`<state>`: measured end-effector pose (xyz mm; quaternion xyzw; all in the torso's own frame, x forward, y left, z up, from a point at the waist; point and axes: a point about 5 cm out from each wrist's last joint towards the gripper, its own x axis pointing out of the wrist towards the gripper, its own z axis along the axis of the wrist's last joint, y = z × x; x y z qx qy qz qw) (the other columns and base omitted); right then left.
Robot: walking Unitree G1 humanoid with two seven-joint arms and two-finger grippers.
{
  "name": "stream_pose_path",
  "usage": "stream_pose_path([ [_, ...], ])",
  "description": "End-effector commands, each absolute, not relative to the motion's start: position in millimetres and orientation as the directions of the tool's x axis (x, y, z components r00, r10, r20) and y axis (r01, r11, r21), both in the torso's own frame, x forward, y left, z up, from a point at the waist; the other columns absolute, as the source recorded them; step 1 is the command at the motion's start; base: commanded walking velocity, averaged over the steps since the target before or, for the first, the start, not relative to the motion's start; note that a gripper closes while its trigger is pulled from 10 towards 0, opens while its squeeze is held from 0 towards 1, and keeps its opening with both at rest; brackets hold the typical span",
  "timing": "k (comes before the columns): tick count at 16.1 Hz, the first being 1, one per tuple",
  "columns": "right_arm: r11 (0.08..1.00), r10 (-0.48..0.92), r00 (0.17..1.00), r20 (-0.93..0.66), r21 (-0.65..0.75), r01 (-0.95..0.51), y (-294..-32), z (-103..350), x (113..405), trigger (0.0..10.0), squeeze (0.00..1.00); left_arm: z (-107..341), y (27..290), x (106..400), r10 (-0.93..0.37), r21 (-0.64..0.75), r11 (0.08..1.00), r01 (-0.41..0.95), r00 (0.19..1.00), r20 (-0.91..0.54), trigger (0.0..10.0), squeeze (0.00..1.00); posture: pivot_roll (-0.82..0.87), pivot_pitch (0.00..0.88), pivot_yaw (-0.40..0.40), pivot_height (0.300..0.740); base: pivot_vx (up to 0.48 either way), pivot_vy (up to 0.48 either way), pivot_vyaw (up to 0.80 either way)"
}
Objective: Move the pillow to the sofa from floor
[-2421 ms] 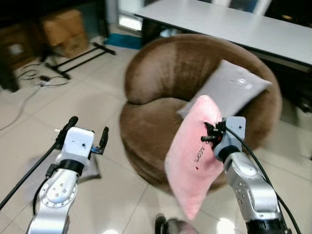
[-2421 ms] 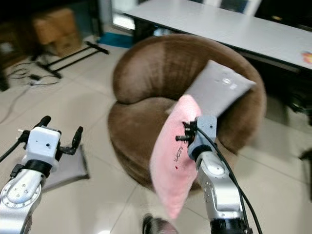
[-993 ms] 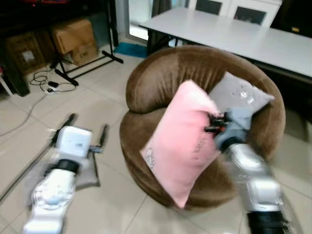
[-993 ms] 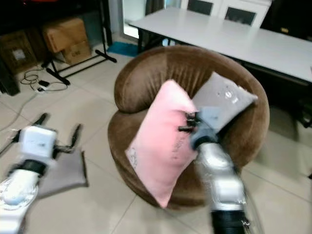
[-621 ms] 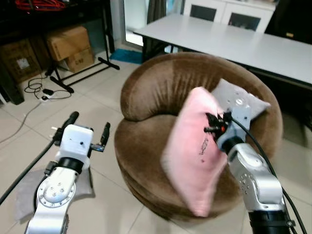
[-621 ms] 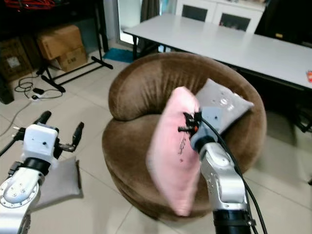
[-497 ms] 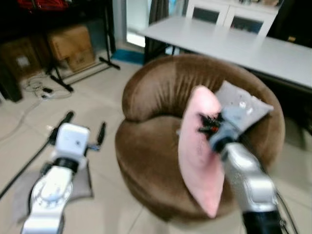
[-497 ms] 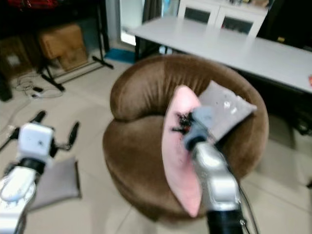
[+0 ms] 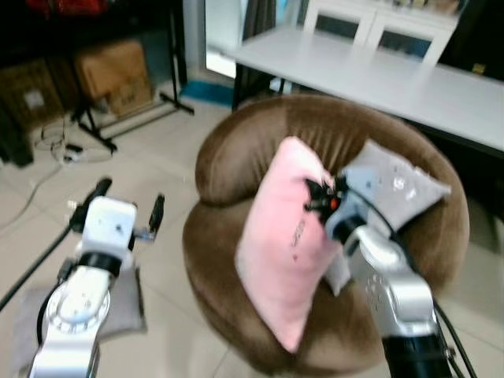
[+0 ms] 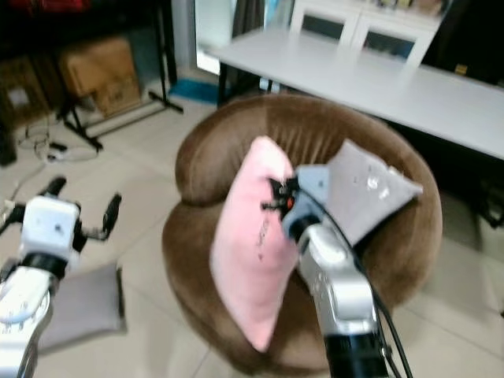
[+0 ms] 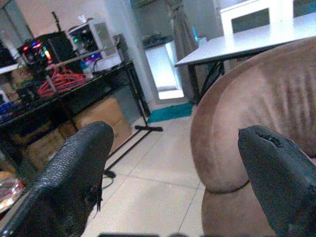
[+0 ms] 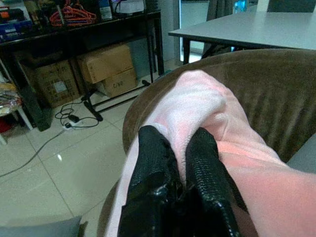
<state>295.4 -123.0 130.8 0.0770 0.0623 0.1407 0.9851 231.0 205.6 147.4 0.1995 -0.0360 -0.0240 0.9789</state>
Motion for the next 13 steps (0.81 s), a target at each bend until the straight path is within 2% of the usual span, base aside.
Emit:
stream_pose_path([
  [1, 0.960, 0.244, 0.969, -0.050, 0.155, -0.234, -136, 142, 297, 10.0, 0.00, 147, 198, 233, -0.095, 0.382, 0.922, 0.065, 0.994, 0.061, 10.0, 0.00, -0.01, 0.000, -0.069, 0.740, 0.326, 0.000, 0.00],
  [9, 0.952, 0.277, 0.960, -0.033, 0.143, -0.270, -130, 147, 302, 10.0, 0.00, 146, 198, 234, -0.111, 0.389, 0.918, 0.078, 0.992, 0.061, 10.0, 0.00, 0.01, 0.000, -0.072, 0.740, 0.326, 0.000, 0.00],
  [13, 0.942, 0.331, 0.941, -0.073, 0.081, -0.326, -114, 154, 313, 10.0, 0.00, 141, 195, 236, -0.241, 0.391, 0.893, 0.223, 0.970, -0.003, 10.0, 0.00, 0.01, 0.000, -0.064, 0.740, 0.068, 0.000, 0.00],
])
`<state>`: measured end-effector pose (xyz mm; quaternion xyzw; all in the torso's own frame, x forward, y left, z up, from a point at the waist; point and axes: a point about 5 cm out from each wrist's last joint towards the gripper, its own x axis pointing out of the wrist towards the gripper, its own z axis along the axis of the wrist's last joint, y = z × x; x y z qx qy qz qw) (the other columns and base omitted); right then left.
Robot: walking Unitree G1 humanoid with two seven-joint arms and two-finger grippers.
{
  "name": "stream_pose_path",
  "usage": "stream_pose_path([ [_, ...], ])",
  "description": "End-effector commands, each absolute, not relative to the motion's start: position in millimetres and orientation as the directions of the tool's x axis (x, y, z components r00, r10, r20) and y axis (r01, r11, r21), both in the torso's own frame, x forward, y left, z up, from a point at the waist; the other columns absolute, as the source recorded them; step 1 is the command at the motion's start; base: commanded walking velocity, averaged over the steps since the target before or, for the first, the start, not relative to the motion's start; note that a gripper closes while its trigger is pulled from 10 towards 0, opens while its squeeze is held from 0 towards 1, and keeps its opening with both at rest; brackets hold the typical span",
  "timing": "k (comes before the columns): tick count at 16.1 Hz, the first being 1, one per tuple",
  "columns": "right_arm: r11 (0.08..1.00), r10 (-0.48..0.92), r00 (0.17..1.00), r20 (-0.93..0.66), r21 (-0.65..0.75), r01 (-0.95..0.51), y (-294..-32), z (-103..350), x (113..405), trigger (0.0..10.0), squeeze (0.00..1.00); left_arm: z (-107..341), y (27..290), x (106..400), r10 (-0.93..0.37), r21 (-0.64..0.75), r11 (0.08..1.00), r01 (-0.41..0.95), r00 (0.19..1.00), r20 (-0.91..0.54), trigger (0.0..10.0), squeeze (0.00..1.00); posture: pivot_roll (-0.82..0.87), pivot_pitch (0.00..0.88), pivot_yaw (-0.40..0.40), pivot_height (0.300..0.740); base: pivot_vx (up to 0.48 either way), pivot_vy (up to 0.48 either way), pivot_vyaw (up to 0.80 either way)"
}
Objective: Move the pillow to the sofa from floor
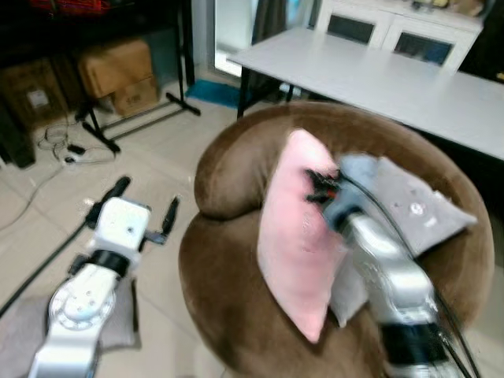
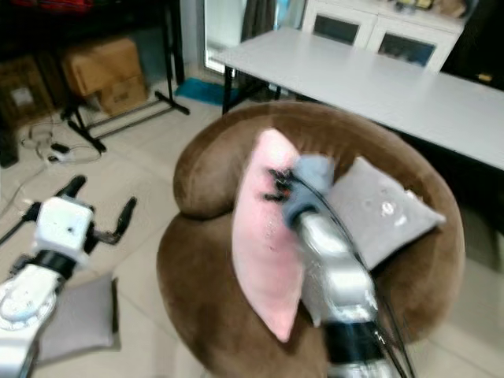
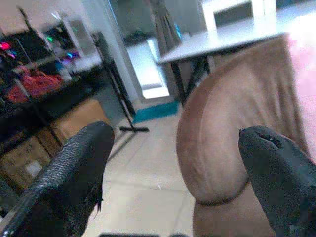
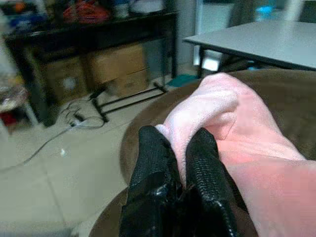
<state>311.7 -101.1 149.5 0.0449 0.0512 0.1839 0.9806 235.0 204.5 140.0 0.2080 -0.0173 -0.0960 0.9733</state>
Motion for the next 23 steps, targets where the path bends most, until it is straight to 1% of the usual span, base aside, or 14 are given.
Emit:
stream_pose_path([
  [1, 0.936, 0.352, 0.930, -0.104, 0.052, -0.349, -109, 154, 317, 10.0, 0.00, 140, 194, 237, -0.295, 0.396, 0.874, 0.281, 0.955, -0.027, 10.0, 0.00, 0.01, 0.000, -0.064, 0.740, 0.000, 0.000, 0.00],
  [4, 0.906, 0.423, 0.897, -0.127, 0.065, -0.418, -94, 158, 328, 10.0, 0.00, 136, 195, 239, -0.372, 0.396, 0.837, 0.377, 0.924, -0.093, 10.0, 0.00, 0.00, 0.000, -0.053, 0.740, 0.000, 0.000, 0.00],
  [6, 0.872, 0.490, 0.863, -0.123, 0.058, -0.487, -71, 164, 344, 10.0, 0.00, 132, 200, 234, -0.409, 0.373, 0.821, 0.432, 0.901, -0.144, 10.0, 0.00, -0.02, 0.000, -0.029, 0.740, 0.000, 0.000, 0.00],
  [8, 0.880, 0.472, 0.873, -0.123, 0.132, -0.457, -59, 166, 359, 10.0, 0.00, 128, 200, 231, -0.443, 0.360, 0.802, 0.477, 0.879, -0.176, 10.0, 0.00, -0.03, 0.000, -0.024, 0.740, 0.000, 0.000, 0.00],
  [11, 0.893, 0.413, 0.899, -0.144, 0.257, -0.369, -55, 161, 373, 10.0, 0.00, 127, 199, 232, -0.477, 0.349, 0.782, 0.517, 0.856, -0.200, 10.0, 0.00, -0.03, 0.000, -0.027, 0.740, 0.000, 0.000, 0.00],
  [12, 0.888, 0.362, 0.919, -0.157, 0.356, -0.289, -60, 154, 380, 10.0, 0.00, 127, 198, 232, -0.482, 0.350, 0.777, 0.524, 0.852, -0.205, 10.0, 0.00, -0.01, 0.000, -0.035, 0.740, 0.000, 0.000, 0.00],
  [14, 0.884, 0.238, 0.946, -0.218, 0.452, -0.119, -83, 140, 387, 10.0, 0.00, 128, 199, 230, -0.488, 0.349, 0.772, 0.532, 0.847, -0.213, 10.0, 0.00, 0.02, 0.000, -0.056, 0.740, 0.000, 0.000, 0.00],
  [15, 0.881, 0.174, 0.953, -0.247, 0.472, -0.038, -99, 133, 389, 10.0, 0.00, 129, 200, 228, -0.488, 0.347, 0.771, 0.534, 0.845, -0.217, 10.0, 0.00, 0.03, 0.000, -0.065, 0.740, 0.000, 0.000, 0.00],
  [17, 0.908, 0.066, 0.944, -0.323, 0.411, 0.077, -126, 117, 387, 10.0, 0.00, 128, 200, 224, -0.490, 0.341, 0.770, 0.540, 0.842, -0.226, 10.0, 0.00, 0.04, 0.000, -0.072, 0.740, 0.000, 0.000, 0.00],
  [18, 0.925, -0.004, 0.934, -0.358, 0.353, 0.140, -139, 109, 384, 10.0, 0.09, 127, 200, 222, -0.492, 0.337, 0.769, 0.543, 0.840, -0.229, 10.0, 0.00, 0.04, 0.000, -0.069, 0.740, 0.000, 0.000, 0.00],
  [19, 0.931, -0.024, 0.930, -0.368, 0.331, 0.155, -144, 106, 383, 10.0, 0.49, 127, 200, 222, -0.496, 0.333, 0.768, 0.548, 0.837, -0.232, 10.0, 0.00, 0.04, 0.000, -0.069, 0.740, 0.000, 0.000, 0.00],
  [20, 0.967, 0.018, 0.924, -0.383, 0.243, 0.081, -141, 101, 381, 10.0, 1.00, 126, 199, 223, -0.504, 0.327, 0.764, 0.556, 0.831, -0.236, 10.0, 0.00, 0.02, 0.000, -0.058, 0.740, 0.000, 0.000, 0.00],
  [22, 0.970, 0.158, 0.914, -0.373, 0.232, -0.073, -130, 97, 379, 10.0, 1.00, 125, 198, 224, -0.515, 0.319, 0.758, 0.569, 0.822, -0.244, 10.0, 0.00, 0.02, 0.000, -0.052, 0.740, 0.000, 0.000, 0.00],
  [23, 0.973, 0.146, 0.919, -0.366, 0.220, -0.066, -134, 98, 379, 10.0, 1.00, 125, 197, 225, -0.521, 0.313, 0.756, 0.575, 0.818, -0.245, 10.0, 0.00, 0.02, 0.000, -0.050, 0.740, 0.000, 0.000, 0.00],
])
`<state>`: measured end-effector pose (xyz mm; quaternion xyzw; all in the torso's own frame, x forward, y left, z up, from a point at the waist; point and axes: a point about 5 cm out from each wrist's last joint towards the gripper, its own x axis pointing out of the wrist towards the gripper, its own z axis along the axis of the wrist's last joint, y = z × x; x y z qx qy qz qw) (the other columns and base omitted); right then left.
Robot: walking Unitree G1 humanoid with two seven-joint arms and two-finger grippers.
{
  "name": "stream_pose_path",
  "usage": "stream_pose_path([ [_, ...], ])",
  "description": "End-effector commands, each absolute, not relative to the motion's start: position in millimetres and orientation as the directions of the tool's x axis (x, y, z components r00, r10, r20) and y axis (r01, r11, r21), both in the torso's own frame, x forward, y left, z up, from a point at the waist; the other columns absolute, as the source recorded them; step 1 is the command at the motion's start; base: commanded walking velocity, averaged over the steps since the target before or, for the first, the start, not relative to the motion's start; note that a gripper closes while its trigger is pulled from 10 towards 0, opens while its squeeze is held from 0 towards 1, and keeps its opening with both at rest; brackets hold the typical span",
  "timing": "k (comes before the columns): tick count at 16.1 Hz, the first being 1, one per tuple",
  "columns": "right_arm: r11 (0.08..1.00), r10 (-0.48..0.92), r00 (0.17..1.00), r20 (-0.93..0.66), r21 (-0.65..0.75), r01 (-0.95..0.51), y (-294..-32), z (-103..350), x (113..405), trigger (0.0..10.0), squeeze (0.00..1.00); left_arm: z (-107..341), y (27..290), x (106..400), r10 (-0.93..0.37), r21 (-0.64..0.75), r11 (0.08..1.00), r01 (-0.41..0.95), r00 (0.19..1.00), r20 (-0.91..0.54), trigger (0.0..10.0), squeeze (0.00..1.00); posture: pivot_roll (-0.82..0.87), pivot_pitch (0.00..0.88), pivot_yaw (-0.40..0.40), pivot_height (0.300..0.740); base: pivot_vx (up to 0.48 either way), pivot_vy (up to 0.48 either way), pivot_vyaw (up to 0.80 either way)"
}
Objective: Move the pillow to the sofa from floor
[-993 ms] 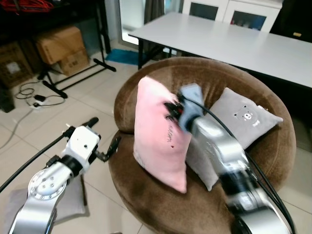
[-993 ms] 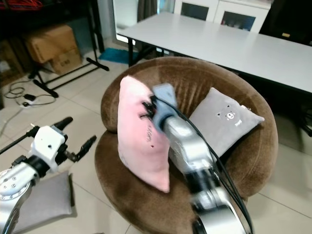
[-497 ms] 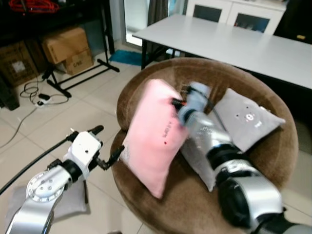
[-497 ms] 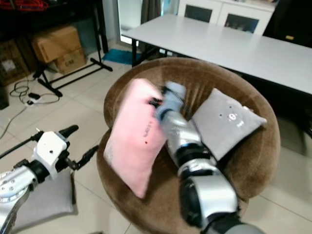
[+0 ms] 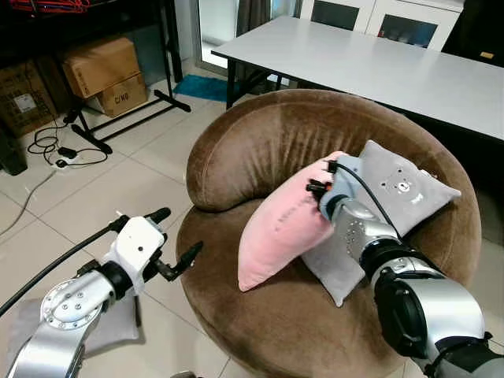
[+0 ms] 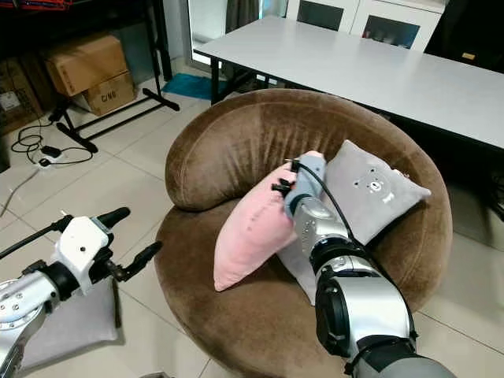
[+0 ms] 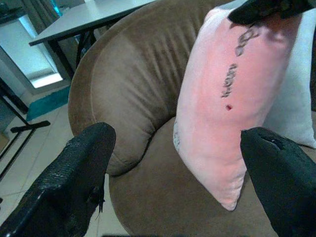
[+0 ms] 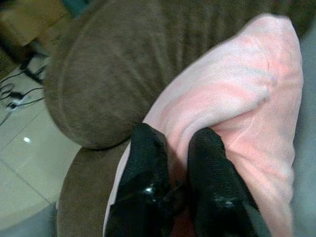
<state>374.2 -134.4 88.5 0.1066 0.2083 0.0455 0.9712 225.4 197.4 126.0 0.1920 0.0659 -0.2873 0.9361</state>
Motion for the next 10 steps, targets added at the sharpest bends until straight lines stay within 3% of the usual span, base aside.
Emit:
stream_pose_path([
  [1, 0.985, 0.096, 0.929, -0.357, 0.166, -0.037, -145, 102, 382, 10.0, 1.00, 125, 197, 225, -0.524, 0.309, 0.755, 0.578, 0.816, -0.246, 10.0, 0.00, 0.02, 0.000, -0.048, 0.740, 0.000, 0.000, 0.00],
  [5, 0.982, 0.048, 0.966, -0.254, 0.189, 0.001, -179, 125, 390, 10.0, 1.00, 128, 196, 226, -0.525, 0.314, 0.756, 0.575, 0.818, -0.234, 10.0, 0.00, 0.01, 0.000, -0.042, 0.740, 0.000, 0.000, 0.00],
  [8, 0.981, 0.098, 0.991, -0.091, 0.175, -0.081, -205, 149, 391, 10.0, 1.00, 137, 194, 235, -0.442, 0.305, 0.835, 0.457, 0.889, -0.122, 10.0, 0.00, -0.01, 0.000, -0.037, 0.740, 0.000, 0.000, 0.00],
  [10, 0.993, 0.078, 0.993, -0.084, 0.095, -0.070, -208, 141, 380, 10.0, 1.00, 136, 193, 239, -0.361, 0.283, 0.883, 0.373, 0.928, -0.096, 10.0, 0.00, -0.04, 0.000, -0.024, 0.740, 0.000, 0.000, 0.00],
])
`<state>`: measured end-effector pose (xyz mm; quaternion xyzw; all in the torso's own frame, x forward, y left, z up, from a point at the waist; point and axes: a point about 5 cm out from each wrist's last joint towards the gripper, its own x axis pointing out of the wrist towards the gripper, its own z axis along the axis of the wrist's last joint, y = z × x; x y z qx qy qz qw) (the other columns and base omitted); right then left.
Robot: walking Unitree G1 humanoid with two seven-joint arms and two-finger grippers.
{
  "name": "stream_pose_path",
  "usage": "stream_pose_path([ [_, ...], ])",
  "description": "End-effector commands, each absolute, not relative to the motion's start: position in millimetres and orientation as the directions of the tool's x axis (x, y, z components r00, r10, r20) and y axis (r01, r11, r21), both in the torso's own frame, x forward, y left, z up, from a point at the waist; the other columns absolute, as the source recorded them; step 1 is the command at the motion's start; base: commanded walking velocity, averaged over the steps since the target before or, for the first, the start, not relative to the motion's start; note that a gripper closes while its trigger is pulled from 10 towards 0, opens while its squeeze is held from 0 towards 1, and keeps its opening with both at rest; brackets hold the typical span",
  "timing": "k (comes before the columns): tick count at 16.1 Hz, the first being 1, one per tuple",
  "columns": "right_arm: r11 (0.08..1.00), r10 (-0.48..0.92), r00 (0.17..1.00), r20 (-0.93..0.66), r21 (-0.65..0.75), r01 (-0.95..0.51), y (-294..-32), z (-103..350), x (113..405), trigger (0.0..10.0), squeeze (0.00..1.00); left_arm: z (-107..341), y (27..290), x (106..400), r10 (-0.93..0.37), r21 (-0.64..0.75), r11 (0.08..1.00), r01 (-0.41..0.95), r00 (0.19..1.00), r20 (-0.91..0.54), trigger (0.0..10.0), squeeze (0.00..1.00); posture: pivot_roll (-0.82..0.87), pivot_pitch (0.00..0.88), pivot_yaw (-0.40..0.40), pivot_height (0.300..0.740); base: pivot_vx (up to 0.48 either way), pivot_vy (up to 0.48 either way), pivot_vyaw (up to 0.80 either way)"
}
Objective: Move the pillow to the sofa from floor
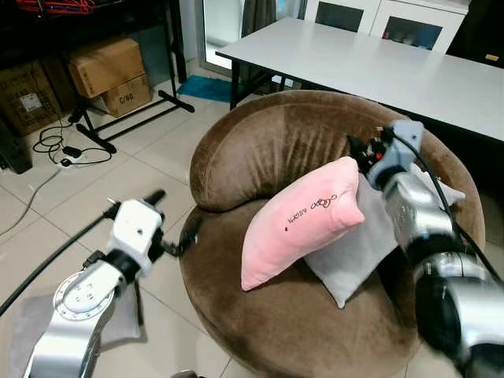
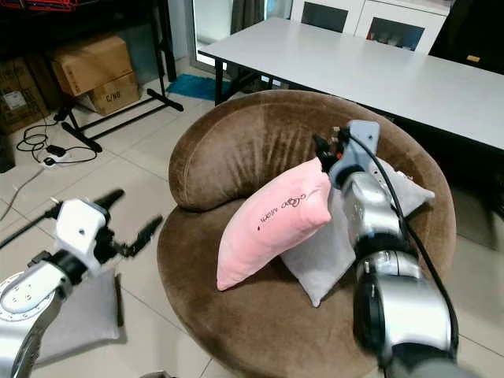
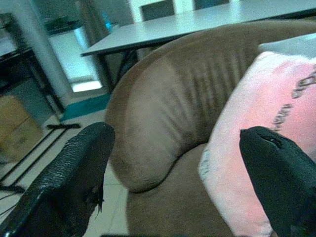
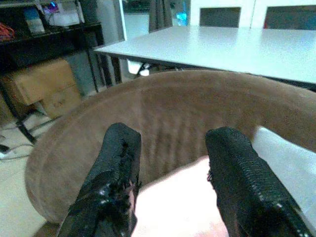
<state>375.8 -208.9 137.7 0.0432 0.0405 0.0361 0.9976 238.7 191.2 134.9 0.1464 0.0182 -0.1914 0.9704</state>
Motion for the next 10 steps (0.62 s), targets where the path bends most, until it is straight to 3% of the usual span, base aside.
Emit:
stream_pose_path([
  [1, 0.996, 0.076, 0.994, -0.079, 0.054, -0.072, -207, 133, 365, 10.0, 1.00, 133, 193, 240, -0.306, 0.294, 0.901, 0.320, 0.948, -0.092, 10.0, 0.00, -0.05, 0.000, -0.011, 0.740, 0.000, 0.000, -0.78],
  [4, 0.988, -0.021, 0.996, -0.086, 0.154, 0.034, -202, 122, 300, 10.0, 1.00, 129, 188, 239, -0.206, 0.251, 0.944, 0.216, 0.976, -0.063, 10.0, 0.00, -0.09, 0.000, 0.018, 0.740, 0.000, 0.000, -0.79],
  [7, 0.986, -0.038, 0.988, -0.146, 0.155, 0.061, -183, 109, 259, 10.0, 1.00, 125, 194, 236, -0.072, 0.263, 0.961, 0.083, 0.996, -0.053, 10.0, 0.00, -0.10, 0.000, 0.024, 0.740, 0.000, 0.000, -0.79],
  [10, 0.996, 0.008, 0.987, -0.158, 0.090, 0.006, -168, 113, 257, 10.0, 1.00, 123, 194, 227, -0.068, 0.281, 0.956, 0.080, 0.996, -0.052, 10.0, 0.00, -0.08, 0.000, 0.006, 0.740, 0.000, 0.000, -0.80],
])
